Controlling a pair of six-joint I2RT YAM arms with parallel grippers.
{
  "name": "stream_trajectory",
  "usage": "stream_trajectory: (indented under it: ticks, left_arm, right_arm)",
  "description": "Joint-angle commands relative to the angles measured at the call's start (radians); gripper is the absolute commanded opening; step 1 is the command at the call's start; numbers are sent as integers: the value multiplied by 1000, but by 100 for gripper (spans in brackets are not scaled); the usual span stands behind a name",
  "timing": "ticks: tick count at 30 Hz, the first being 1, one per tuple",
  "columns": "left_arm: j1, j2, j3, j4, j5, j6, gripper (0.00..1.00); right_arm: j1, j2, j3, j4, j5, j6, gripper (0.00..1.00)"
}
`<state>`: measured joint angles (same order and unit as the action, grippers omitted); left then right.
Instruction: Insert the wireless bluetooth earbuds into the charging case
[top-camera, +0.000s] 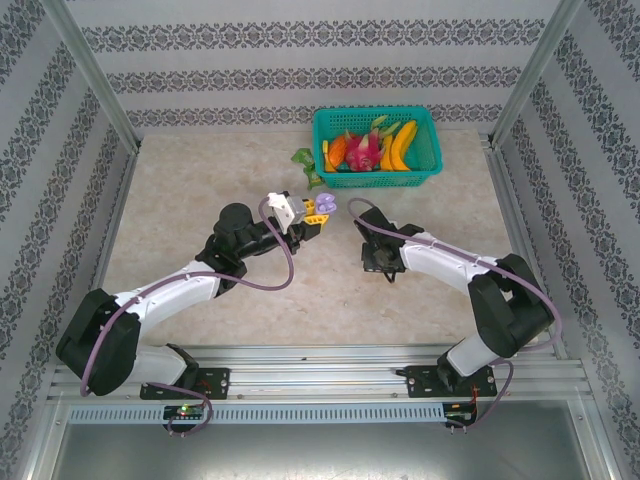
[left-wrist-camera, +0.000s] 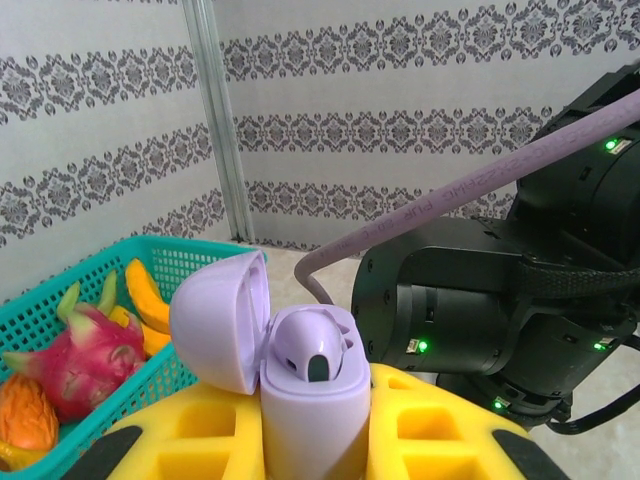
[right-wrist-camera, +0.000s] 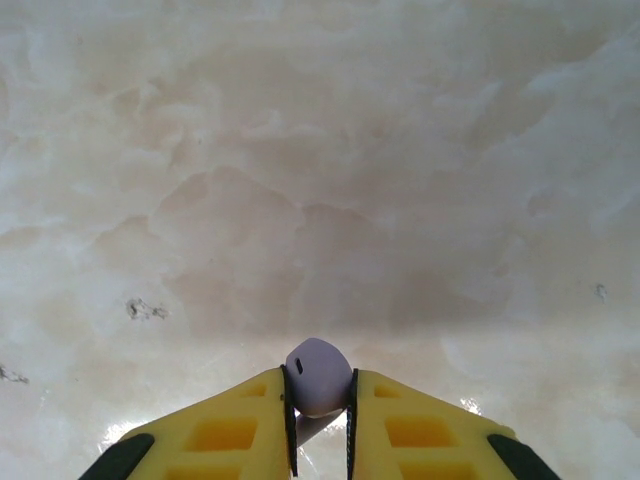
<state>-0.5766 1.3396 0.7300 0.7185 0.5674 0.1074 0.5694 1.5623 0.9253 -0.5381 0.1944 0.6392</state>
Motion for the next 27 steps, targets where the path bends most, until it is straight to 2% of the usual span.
stream_trajectory:
  ticks: [1, 12, 21, 27]
  left_arm:
    - [-12, -31, -12, 29, 4, -6, 0]
    - [-12, -54, -32, 32, -10, 3, 0]
    - [-12, -59, -35, 35, -12, 1, 0]
    - [-12, -59, -35, 35, -15, 2, 0]
  right_arm:
    - [22, 40, 43, -69, 51, -23, 19]
    - [108, 212, 189, -263, 142, -79, 19]
    - [132, 293, 230, -276, 89, -116, 23]
    - [132, 296, 244, -275, 60, -114, 31]
